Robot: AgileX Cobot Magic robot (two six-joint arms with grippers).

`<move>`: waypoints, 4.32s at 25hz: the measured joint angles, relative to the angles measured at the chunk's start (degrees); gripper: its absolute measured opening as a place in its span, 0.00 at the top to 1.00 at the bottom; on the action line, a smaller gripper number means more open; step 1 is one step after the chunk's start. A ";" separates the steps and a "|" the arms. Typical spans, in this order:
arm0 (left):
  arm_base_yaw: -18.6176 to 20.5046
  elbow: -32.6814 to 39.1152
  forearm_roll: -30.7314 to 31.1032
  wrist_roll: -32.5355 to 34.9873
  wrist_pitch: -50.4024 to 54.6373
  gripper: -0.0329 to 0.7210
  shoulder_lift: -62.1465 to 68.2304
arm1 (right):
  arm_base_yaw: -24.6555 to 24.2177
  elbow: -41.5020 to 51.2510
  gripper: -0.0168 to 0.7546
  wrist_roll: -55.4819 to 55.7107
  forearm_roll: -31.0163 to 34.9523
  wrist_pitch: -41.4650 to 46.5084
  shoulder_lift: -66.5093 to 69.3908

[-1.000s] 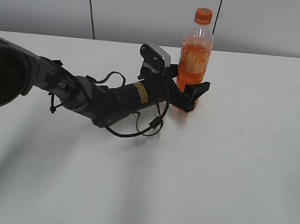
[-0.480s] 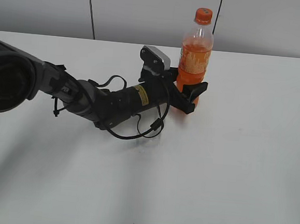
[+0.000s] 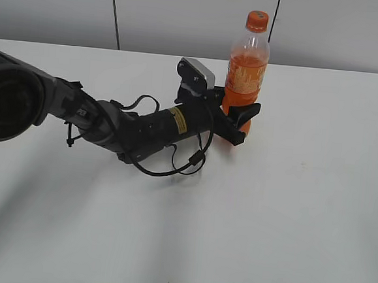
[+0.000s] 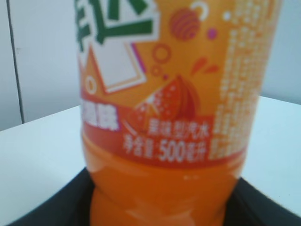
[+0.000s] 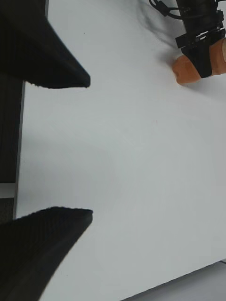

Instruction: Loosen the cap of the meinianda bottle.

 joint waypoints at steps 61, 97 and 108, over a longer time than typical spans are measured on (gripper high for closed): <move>9.41 29.95 22.19 -3.12 -16.16 0.43 -12.27 | 0.00 0.00 0.21 0.10 -0.39 0.00 0.00; 9.51 29.86 21.98 -2.87 -17.29 0.43 -11.63 | 0.00 -46.43 0.21 7.15 11.54 6.70 77.53; 9.45 29.86 22.61 -0.23 -17.29 0.43 -11.52 | 7.48 -60.87 0.21 8.84 13.40 6.84 88.74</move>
